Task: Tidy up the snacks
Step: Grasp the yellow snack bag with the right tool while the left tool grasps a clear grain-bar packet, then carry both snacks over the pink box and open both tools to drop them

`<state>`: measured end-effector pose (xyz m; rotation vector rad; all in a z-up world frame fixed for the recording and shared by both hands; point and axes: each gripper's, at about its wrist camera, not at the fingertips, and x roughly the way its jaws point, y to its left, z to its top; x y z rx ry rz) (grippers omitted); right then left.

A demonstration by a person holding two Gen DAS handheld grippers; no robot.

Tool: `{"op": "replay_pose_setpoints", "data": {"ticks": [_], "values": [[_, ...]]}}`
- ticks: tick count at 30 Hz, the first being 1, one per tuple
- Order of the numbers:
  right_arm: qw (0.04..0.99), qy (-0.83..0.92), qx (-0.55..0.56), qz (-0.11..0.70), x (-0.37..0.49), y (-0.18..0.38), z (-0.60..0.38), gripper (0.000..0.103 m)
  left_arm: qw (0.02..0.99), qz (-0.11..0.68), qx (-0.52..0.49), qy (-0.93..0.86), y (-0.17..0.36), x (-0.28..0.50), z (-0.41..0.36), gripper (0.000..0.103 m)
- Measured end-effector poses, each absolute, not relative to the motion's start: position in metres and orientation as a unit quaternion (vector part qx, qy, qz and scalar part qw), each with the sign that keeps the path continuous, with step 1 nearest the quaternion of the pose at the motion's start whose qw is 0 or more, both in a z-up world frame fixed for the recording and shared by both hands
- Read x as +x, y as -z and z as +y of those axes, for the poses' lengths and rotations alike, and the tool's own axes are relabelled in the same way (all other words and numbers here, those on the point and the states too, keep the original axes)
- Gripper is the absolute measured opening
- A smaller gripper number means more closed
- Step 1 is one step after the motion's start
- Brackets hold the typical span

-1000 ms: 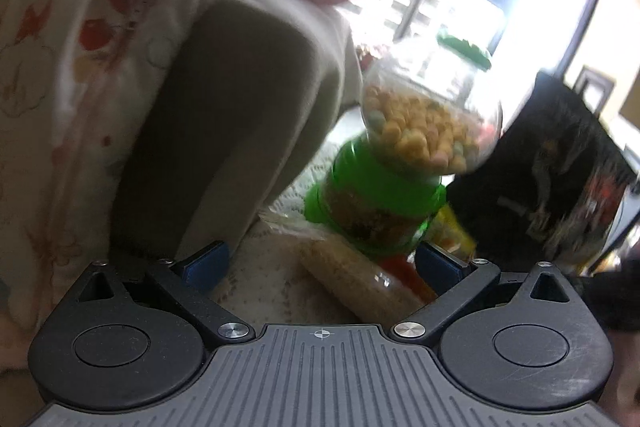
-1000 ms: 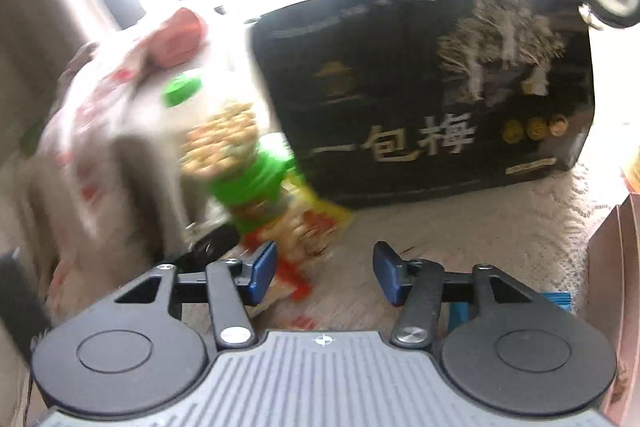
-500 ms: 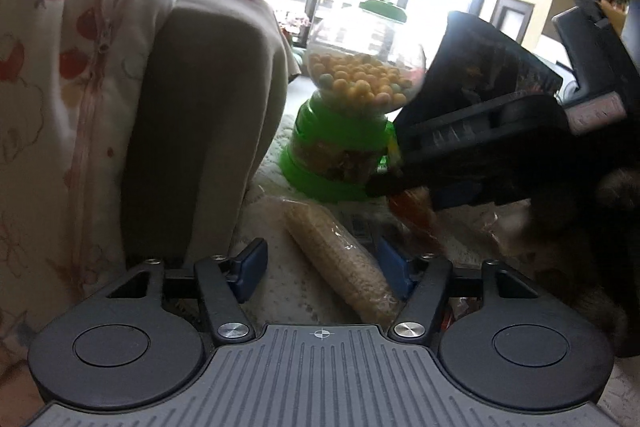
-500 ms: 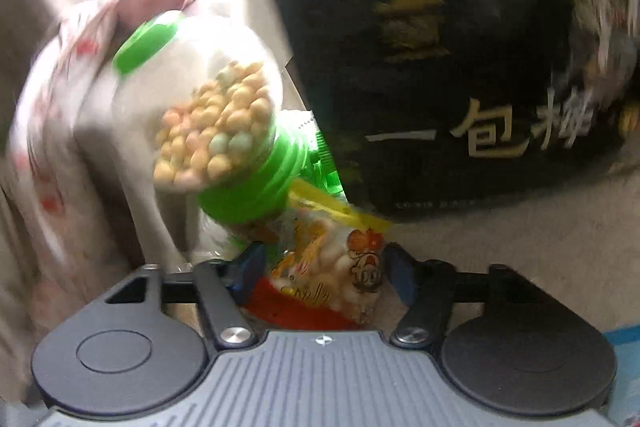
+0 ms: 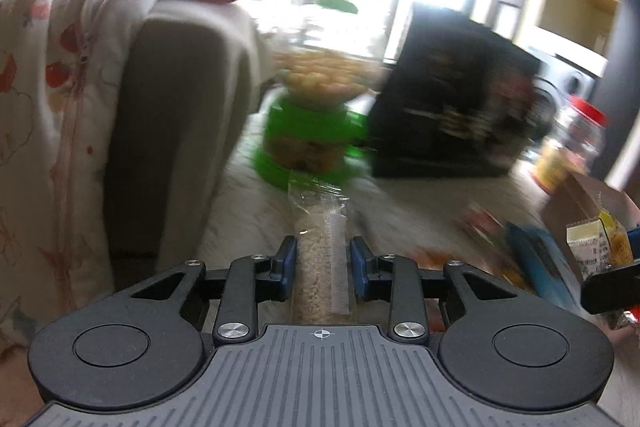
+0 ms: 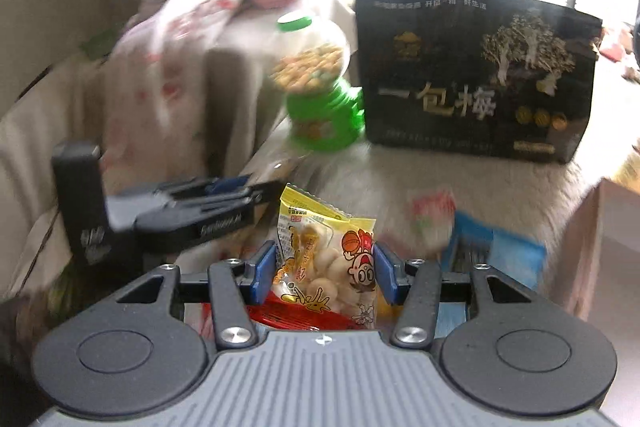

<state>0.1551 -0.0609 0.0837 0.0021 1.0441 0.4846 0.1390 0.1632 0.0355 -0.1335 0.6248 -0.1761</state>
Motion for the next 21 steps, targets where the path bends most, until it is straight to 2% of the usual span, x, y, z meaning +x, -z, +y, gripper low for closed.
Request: {"op": "replay_pose_setpoints", "data": {"ticks": [7,12,16,21], "values": [[0.852,-0.237,-0.067,0.462,0.054,-0.087,-0.101,0.051,0.955,0.251,-0.051,0.148,-0.077,0.049,0.132,0.033],[0.846,-0.230,-0.118,0.467,-0.004,-0.079,-0.120,0.051,0.918,0.319,-0.031,0.235,-0.071,-0.006,0.085,0.033],[0.848,-0.214,-0.114,0.472,-0.038,-0.078,-0.140,0.051,0.884,0.370,-0.019,0.285,-0.055,-0.033,0.053,0.033],[0.866,-0.166,-0.082,0.466,-0.063,-0.088,-0.183,0.051,0.872,0.367,-0.005,0.323,-0.060,-0.045,0.023,0.033]]}}
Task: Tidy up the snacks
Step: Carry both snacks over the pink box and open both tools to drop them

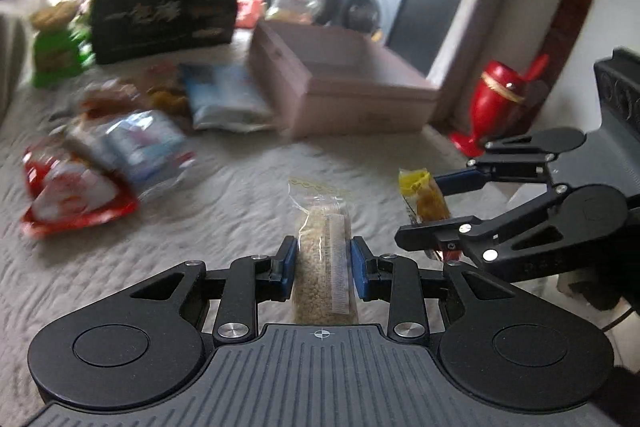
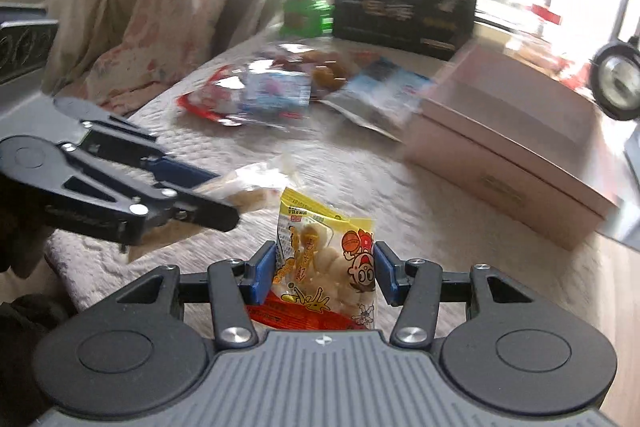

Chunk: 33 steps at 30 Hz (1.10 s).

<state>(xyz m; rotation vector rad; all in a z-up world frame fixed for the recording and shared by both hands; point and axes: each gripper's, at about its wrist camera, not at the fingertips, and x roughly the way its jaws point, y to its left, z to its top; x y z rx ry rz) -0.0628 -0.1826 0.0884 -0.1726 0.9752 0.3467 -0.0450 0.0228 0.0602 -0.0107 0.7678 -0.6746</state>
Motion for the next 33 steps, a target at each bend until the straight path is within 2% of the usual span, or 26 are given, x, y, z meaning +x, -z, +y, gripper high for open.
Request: {"op": "replay_pose_setpoints", "data": {"ticks": [7,13,16,20,22,24,30,33], "values": [[0.894,-0.102,-0.043,0.433,-0.077,-0.109,-0.236,0.051,0.885,0.291,-0.022,0.363,-0.116,-0.028,-0.028,0.033],[0.907,-0.091,-0.023,0.410,-0.074,-0.114,-0.251,0.051,0.912,0.232,-0.033,0.338,-0.158,0.044,-0.093,0.033],[0.910,-0.084,-0.015,0.406,-0.066,-0.114,-0.258,0.051,0.911,0.265,-0.059,0.311,-0.149,0.095,-0.117,0.033],[0.910,-0.072,-0.004,0.408,-0.057,-0.114,-0.266,0.051,0.882,0.364,-0.096,0.282,-0.099,0.148,-0.135,0.034],[0.910,-0.070,-0.004,0.409,-0.047,-0.113,-0.268,0.051,0.876,0.387,-0.089,0.275,-0.081,0.158,-0.138,0.034],[0.912,-0.066,-0.003,0.406,-0.035,-0.117,-0.272,0.051,0.880,0.373,-0.089,0.280,-0.080,0.158,-0.133,0.034],[0.908,-0.041,0.031,0.416,0.041,-0.122,-0.292,0.051,0.903,0.307,-0.117,0.278,-0.119,0.138,-0.078,0.034],[0.897,-0.041,0.053,0.438,0.089,-0.111,-0.294,0.053,0.917,0.313,-0.101,0.224,-0.122,0.125,-0.049,0.034]]}}
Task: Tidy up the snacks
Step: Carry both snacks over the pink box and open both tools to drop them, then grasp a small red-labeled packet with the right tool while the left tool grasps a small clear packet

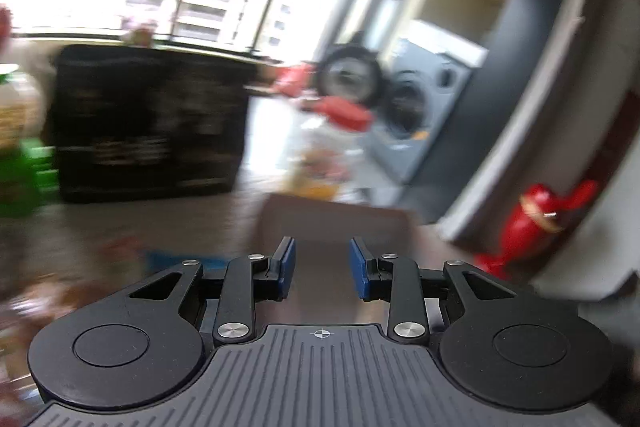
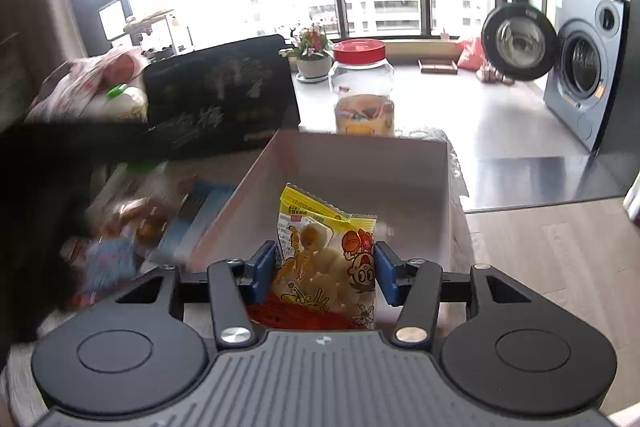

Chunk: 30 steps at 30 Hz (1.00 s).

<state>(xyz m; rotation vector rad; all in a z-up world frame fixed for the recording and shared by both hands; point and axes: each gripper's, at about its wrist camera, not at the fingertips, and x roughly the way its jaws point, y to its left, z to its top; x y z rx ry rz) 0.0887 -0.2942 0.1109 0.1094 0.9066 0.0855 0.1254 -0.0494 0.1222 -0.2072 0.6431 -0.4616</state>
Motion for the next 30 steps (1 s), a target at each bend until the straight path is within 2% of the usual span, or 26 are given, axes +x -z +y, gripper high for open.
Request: {"op": "replay_pose_setpoints", "data": {"ticks": [3,7,14,17,22,28,30], "values": [[0.871,-0.018,0.088,0.483,0.132,-0.093,-0.298,0.053,0.921,0.320,-0.070,0.210,-0.111,0.109,-0.016,0.034],[0.859,0.007,0.098,0.502,0.156,-0.083,-0.290,0.054,0.923,0.326,-0.065,0.195,-0.095,0.100,0.028,0.034],[0.875,-0.007,-0.017,0.483,0.168,-0.091,-0.213,0.057,0.940,0.293,-0.169,0.052,-0.085,0.123,0.139,0.034],[0.873,-0.041,-0.026,0.486,0.181,-0.089,-0.177,0.060,0.928,0.317,-0.193,0.022,-0.072,0.157,0.170,0.034],[0.846,-0.105,0.023,0.523,0.194,-0.069,-0.137,0.060,0.915,0.361,-0.174,0.040,-0.053,0.192,0.170,0.034],[0.850,-0.106,-0.008,0.516,0.202,-0.057,-0.117,0.060,0.930,0.360,-0.053,0.047,-0.045,0.200,0.131,0.035],[0.851,-0.100,-0.012,0.515,0.208,-0.058,-0.118,0.060,0.934,0.355,-0.010,0.043,-0.039,0.203,0.122,0.044]]}}
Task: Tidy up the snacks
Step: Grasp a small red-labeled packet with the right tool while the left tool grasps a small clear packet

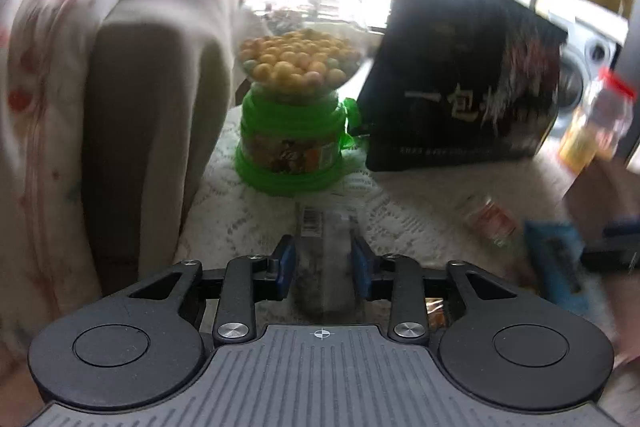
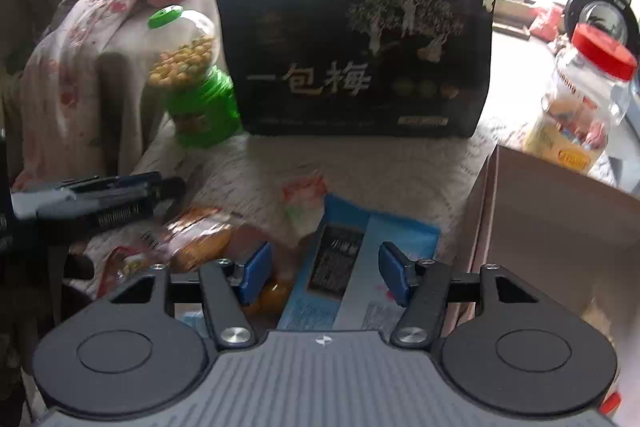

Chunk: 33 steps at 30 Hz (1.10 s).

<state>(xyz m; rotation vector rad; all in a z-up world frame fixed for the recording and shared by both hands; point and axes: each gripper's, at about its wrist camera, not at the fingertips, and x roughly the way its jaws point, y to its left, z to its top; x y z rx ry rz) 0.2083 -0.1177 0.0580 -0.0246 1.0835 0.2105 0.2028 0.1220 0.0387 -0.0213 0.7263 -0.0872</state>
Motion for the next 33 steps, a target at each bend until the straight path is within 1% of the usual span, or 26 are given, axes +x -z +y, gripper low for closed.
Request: {"op": "replay_pose_setpoints", "data": {"ticks": [2,3,8,10,11,15,19,21,22,23,24,25,26,30,33], "values": [[0.853,-0.091,-0.015,0.513,0.215,-0.058,-0.122,0.060,0.937,0.348,0.010,0.037,-0.035,0.203,0.122,0.052],[0.854,-0.087,-0.017,0.513,0.219,-0.057,-0.124,0.060,0.937,0.347,0.015,0.033,-0.035,0.203,0.123,0.053],[0.845,-0.086,-0.017,0.528,0.241,-0.048,-0.124,0.060,0.929,0.365,-0.020,0.056,-0.030,0.207,0.125,0.052],[0.846,-0.086,-0.029,0.526,0.251,-0.043,-0.115,0.060,0.930,0.362,-0.027,0.056,-0.031,0.205,0.126,0.047],[0.845,-0.090,-0.036,0.526,0.255,-0.041,-0.109,0.060,0.931,0.358,-0.031,0.059,-0.031,0.203,0.128,0.040],[0.832,-0.124,-0.045,0.539,0.269,-0.026,-0.088,0.060,0.931,0.350,-0.061,0.086,-0.031,0.189,0.146,0.039],[0.813,-0.112,-0.045,0.569,0.283,-0.001,-0.078,0.060,0.932,0.337,-0.092,0.093,-0.038,0.168,0.167,0.036],[0.820,-0.102,-0.053,0.561,0.280,0.003,-0.075,0.060,0.937,0.315,-0.115,0.096,-0.048,0.151,0.179,0.035],[0.821,-0.100,-0.051,0.559,0.278,0.002,-0.074,0.054,0.939,0.306,-0.122,0.096,-0.053,0.144,0.183,0.034],[0.822,-0.100,-0.046,0.558,0.276,-0.002,-0.074,0.044,0.942,0.295,-0.128,0.097,-0.059,0.134,0.187,0.029],[0.822,-0.104,-0.040,0.558,0.274,-0.006,-0.074,0.044,0.943,0.288,-0.133,0.099,-0.064,0.126,0.189,0.029],[0.825,-0.111,-0.034,0.554,0.271,-0.013,-0.074,0.040,0.944,0.280,-0.139,0.104,-0.070,0.116,0.190,0.027],[0.831,-0.118,-0.031,0.543,0.266,-0.023,-0.074,0.039,0.944,0.275,-0.143,0.111,-0.074,0.107,0.191,0.016],[0.852,-0.144,-0.020,0.502,0.244,-0.066,-0.074,0.037,0.941,0.263,-0.157,0.144,-0.082,0.073,0.186,0.016],[0.856,-0.180,0.014,0.484,0.221,-0.098,-0.080,0.036,0.936,0.266,-0.161,0.164,-0.081,0.057,0.183,0.016]]}}
